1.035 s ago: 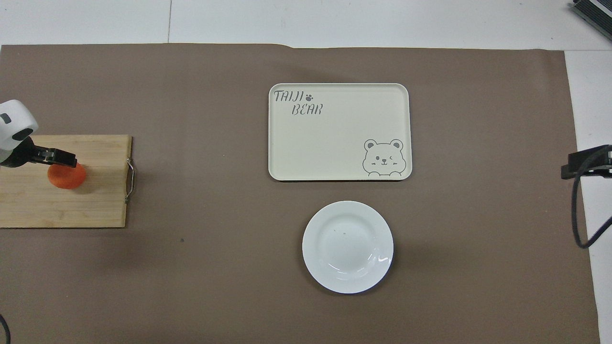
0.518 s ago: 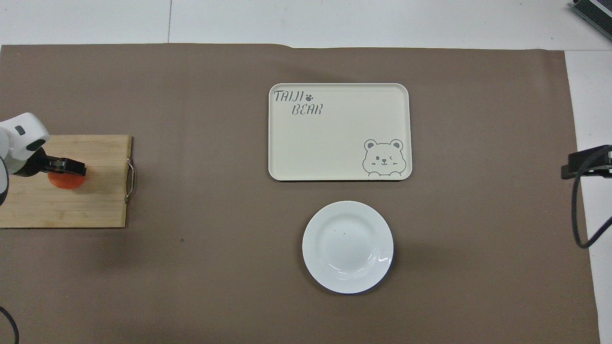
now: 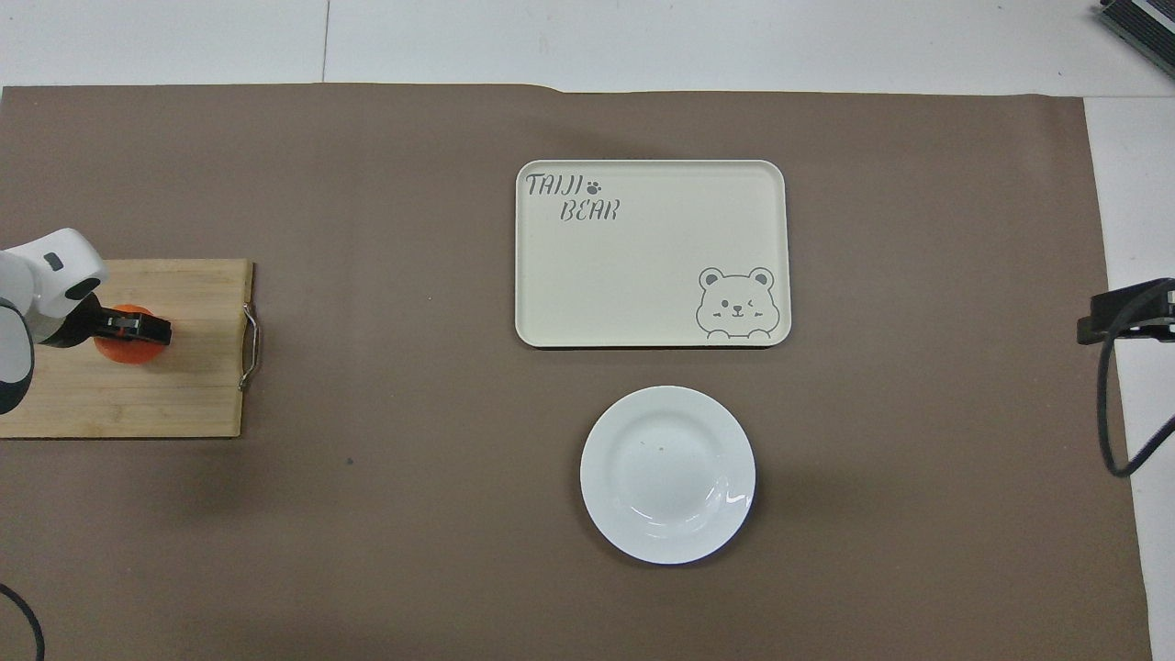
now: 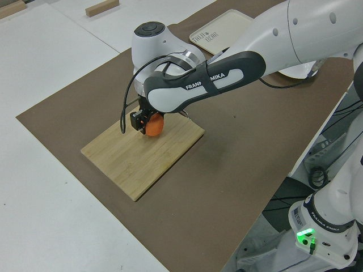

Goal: Place orange and plate with both arms
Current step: 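Lower the left gripper onto the orange on the cutting board and grasp it, then lift the orange with the left gripper and carry it toward the plate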

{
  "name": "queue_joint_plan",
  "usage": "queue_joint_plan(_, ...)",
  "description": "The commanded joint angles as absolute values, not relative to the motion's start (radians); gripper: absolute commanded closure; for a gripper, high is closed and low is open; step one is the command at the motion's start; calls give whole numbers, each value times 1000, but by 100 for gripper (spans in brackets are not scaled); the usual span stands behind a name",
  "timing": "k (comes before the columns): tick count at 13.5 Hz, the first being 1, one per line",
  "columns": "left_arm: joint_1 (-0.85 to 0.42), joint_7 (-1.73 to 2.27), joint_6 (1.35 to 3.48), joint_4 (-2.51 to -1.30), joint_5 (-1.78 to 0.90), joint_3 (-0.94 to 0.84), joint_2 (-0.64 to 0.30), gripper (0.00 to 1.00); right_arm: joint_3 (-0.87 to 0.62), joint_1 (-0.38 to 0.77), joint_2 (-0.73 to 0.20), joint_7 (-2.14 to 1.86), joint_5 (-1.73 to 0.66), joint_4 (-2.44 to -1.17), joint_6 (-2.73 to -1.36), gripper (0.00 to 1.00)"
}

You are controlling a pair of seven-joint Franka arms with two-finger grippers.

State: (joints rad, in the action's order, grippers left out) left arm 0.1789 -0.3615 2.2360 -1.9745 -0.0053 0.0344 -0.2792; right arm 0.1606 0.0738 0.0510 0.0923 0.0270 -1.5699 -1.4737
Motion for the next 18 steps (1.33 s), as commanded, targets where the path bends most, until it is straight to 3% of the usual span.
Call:
queue_joint_plan(1,190,-370,2176,-1919,-21,26,-264,100,161,74,64,74,28,-1583,-1486,0)
queue_joint_plan(10,134,-204,1928,-1734,-21,12,-167,100,161,74,64,74,28,-1583,-1488,0)
queue_joint_plan(18,-87,95,1848,-1689,-20,11,-121,100,161,74,64,74,28,-1583,-1486,0)
